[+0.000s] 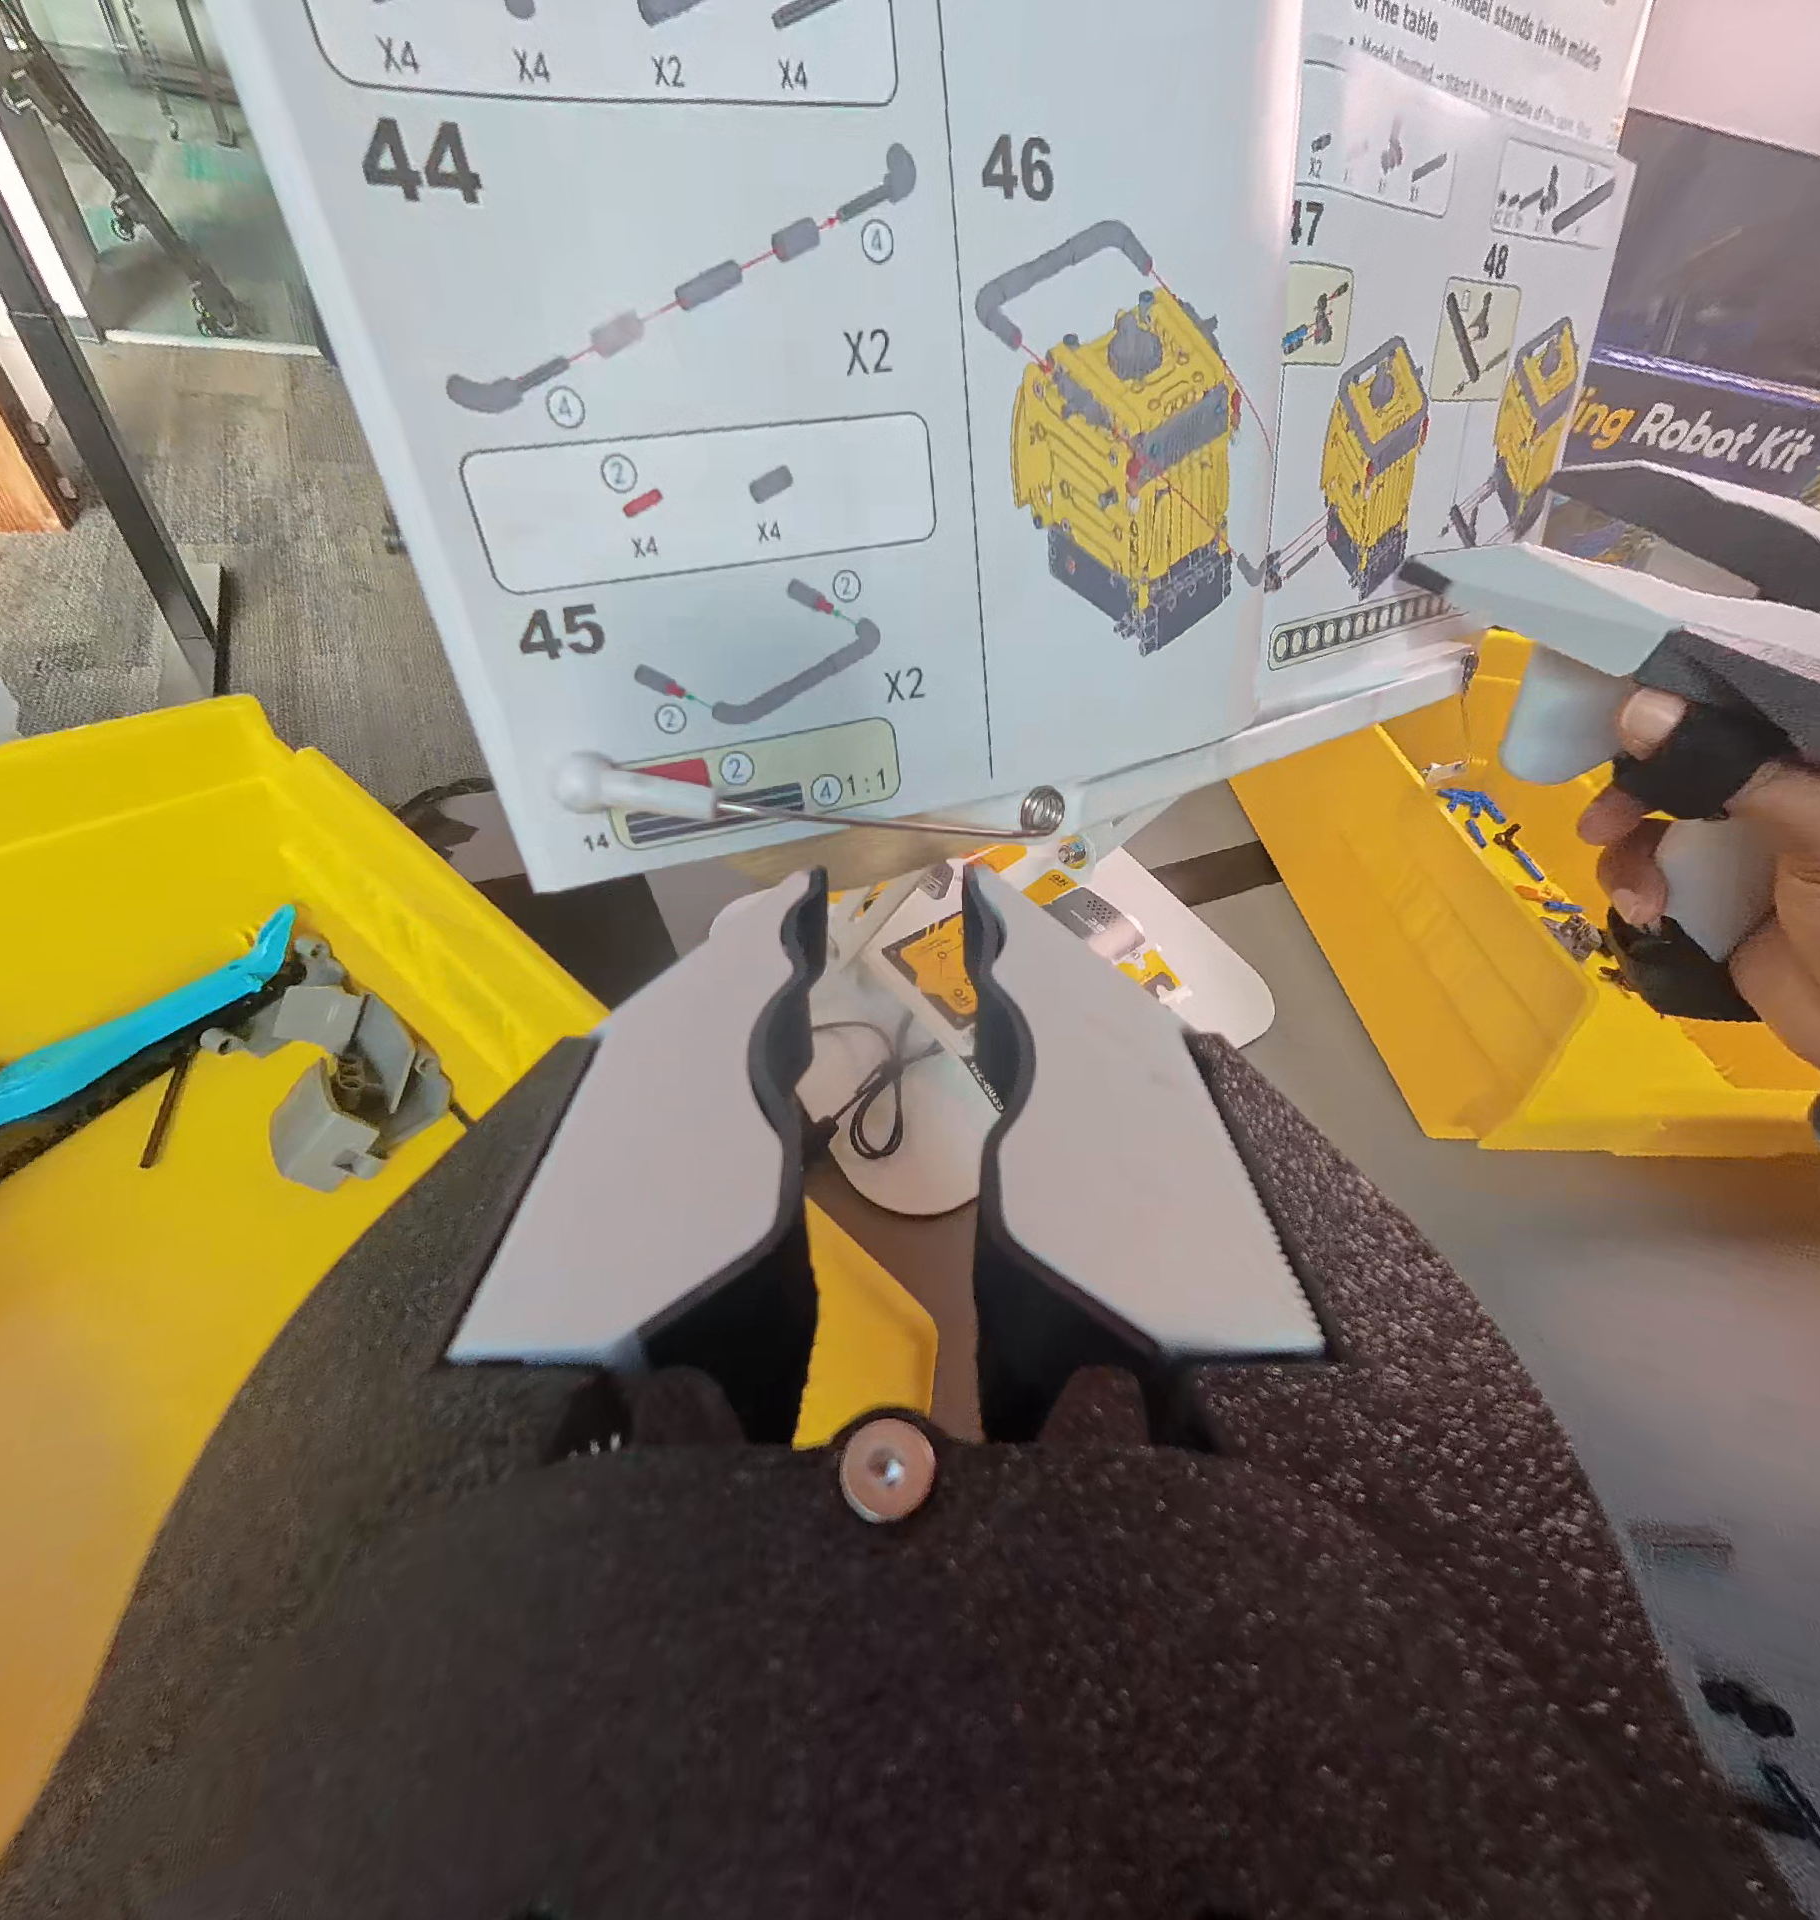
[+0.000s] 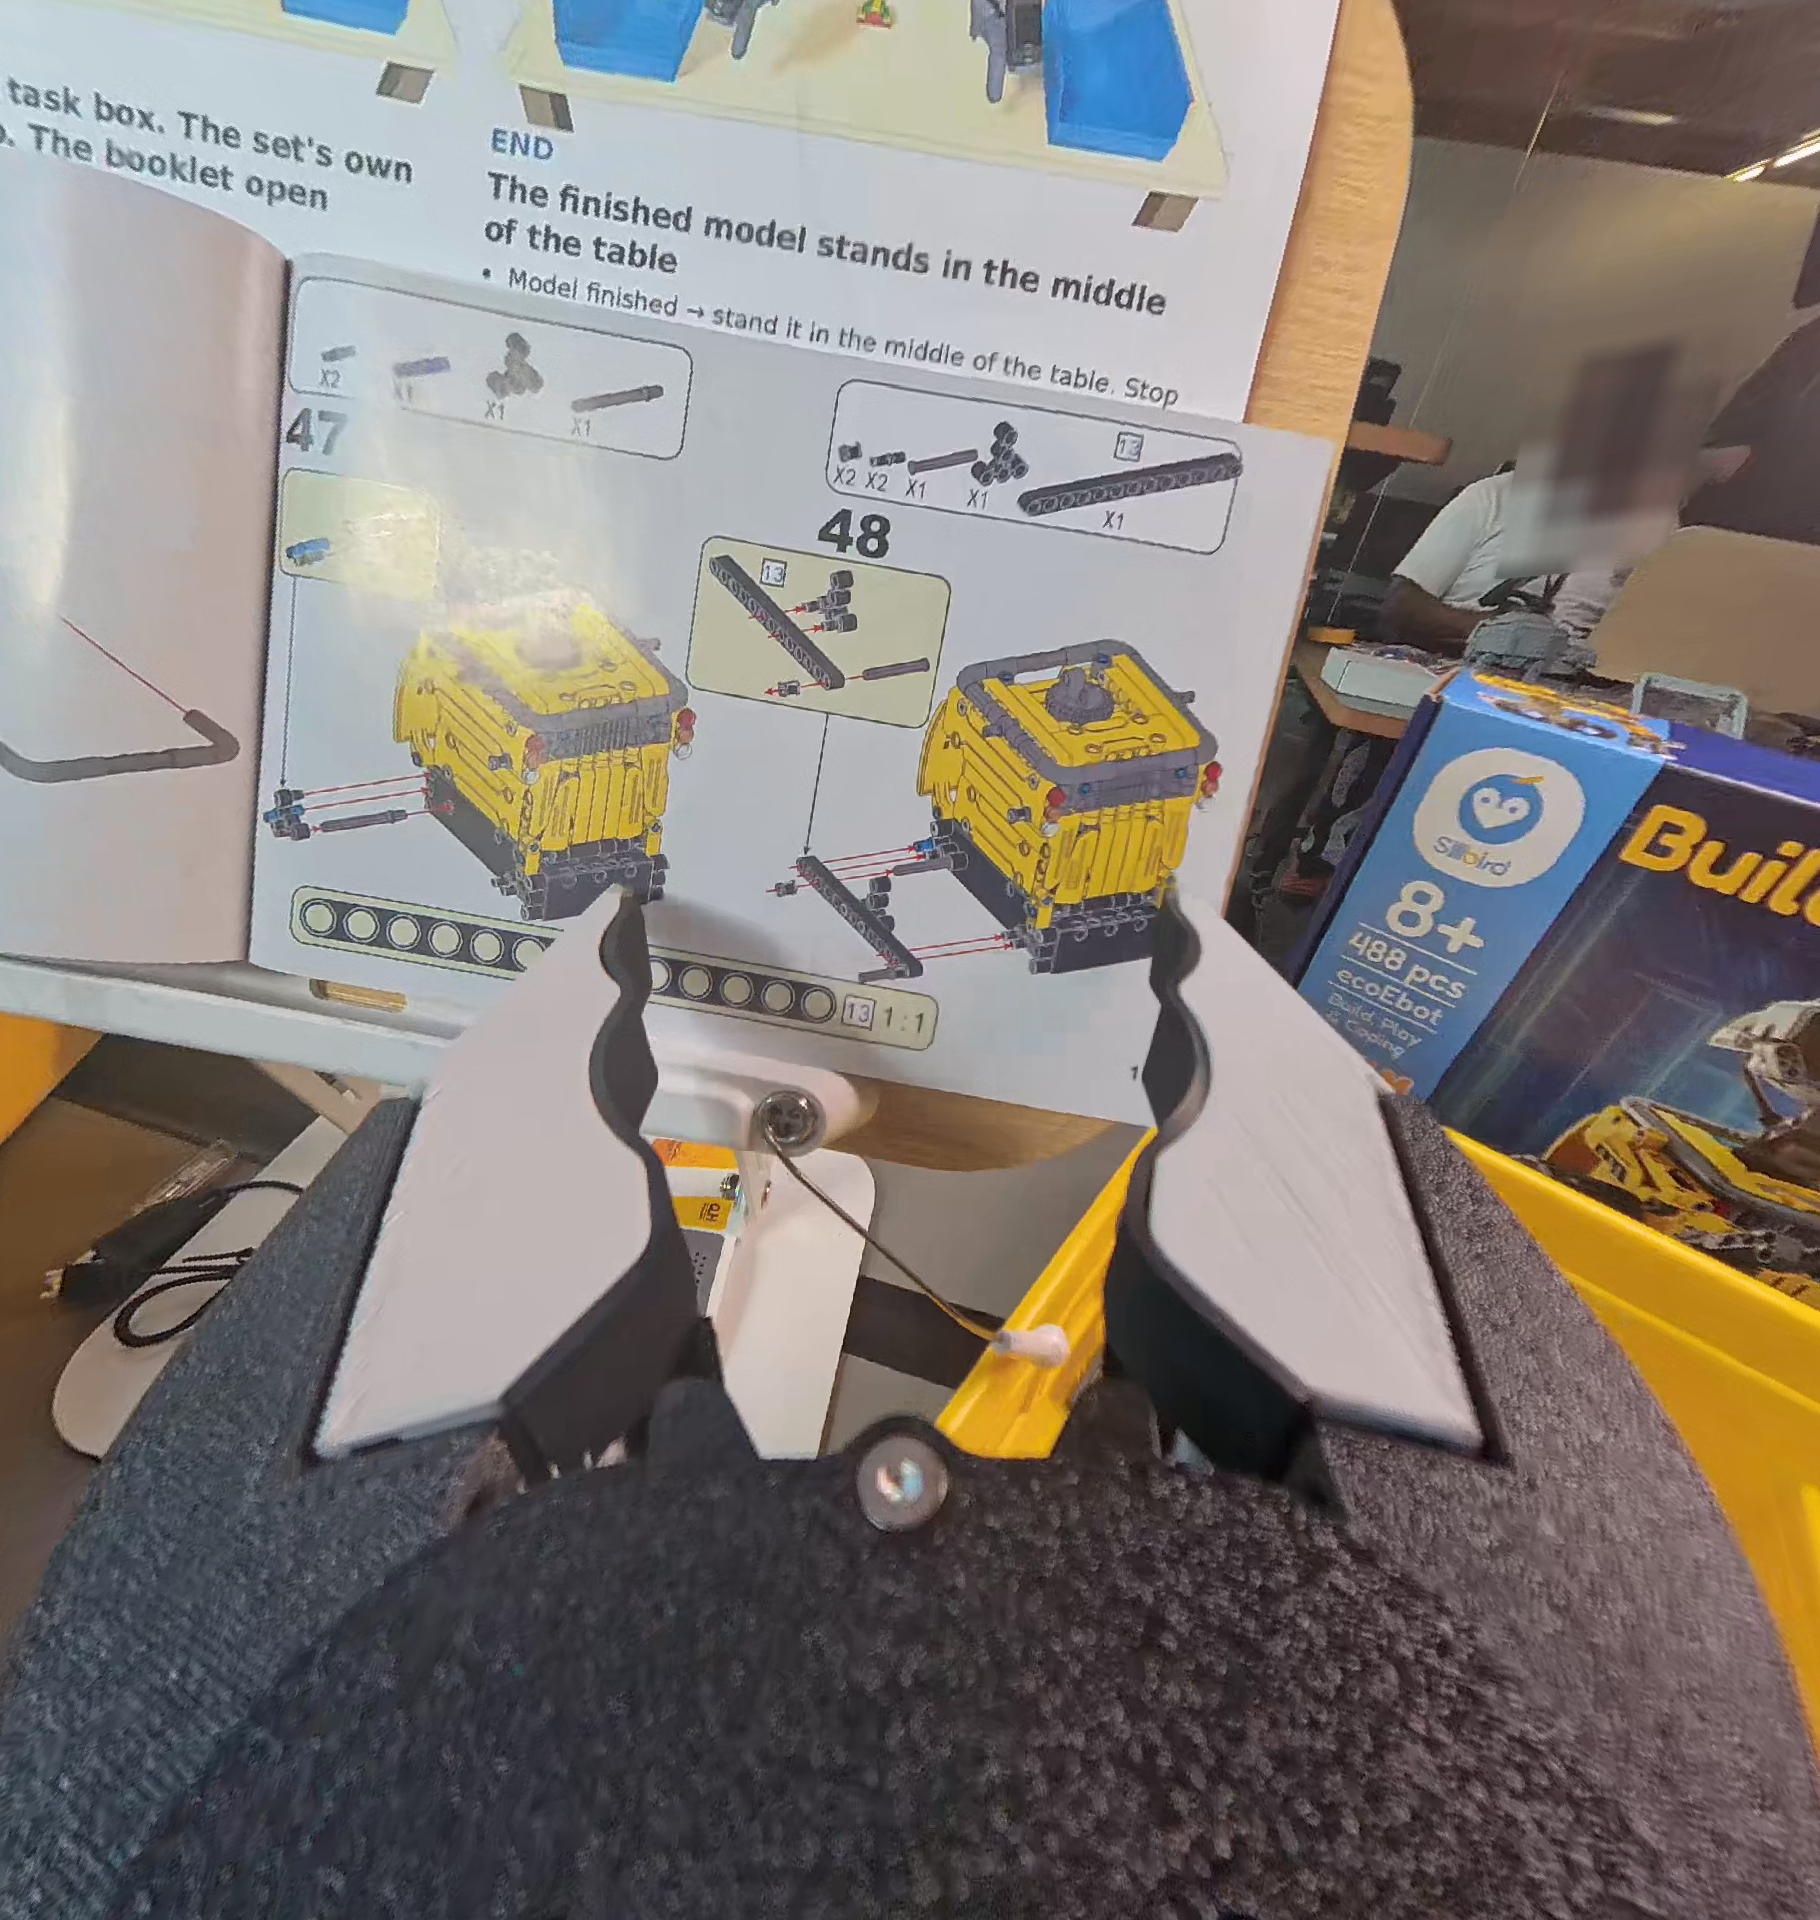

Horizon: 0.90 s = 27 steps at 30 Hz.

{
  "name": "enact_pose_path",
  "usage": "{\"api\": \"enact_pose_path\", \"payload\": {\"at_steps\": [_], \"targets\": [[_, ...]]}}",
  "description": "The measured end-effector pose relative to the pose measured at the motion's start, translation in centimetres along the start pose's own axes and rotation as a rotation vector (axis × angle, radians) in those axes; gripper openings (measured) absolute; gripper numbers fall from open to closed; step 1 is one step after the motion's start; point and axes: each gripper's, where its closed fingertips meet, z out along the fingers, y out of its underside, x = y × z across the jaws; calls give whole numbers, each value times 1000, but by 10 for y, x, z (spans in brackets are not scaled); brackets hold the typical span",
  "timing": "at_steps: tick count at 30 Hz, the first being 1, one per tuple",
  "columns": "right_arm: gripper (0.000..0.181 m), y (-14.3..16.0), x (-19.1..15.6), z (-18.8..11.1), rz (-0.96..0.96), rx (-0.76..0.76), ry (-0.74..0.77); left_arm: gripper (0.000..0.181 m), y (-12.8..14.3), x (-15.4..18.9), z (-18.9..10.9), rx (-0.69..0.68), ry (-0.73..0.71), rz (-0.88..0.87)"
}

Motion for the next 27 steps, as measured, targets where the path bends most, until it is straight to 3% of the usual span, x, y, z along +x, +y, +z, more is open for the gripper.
{"api": "enact_pose_path", "payload": {"at_steps": [4,7,11,14,18,23,27], "targets": [[92,4,-3,3,5,31,27,28,0,-1,-19,27,-8,18],[86,3,-6,4,-8,39,12,30,-13,-1,-29,73,-44,134],[48,0,-20,2,-62,61,-49,37,-23,13,-16,57,-44,275],[32,0,-29,-1,-81,66,-105,37,-19,7,0,6,-81,309],[14,-10,-48,-13,-162,127,-190,43,-27,28,2,76,17,264],[16,-22,-106,-29,-356,232,-294,69,-50,84,-12,180,297,175],[18,-25,-134,-36,-419,257,-337,67,-54,97,-15,170,393,71]]}}
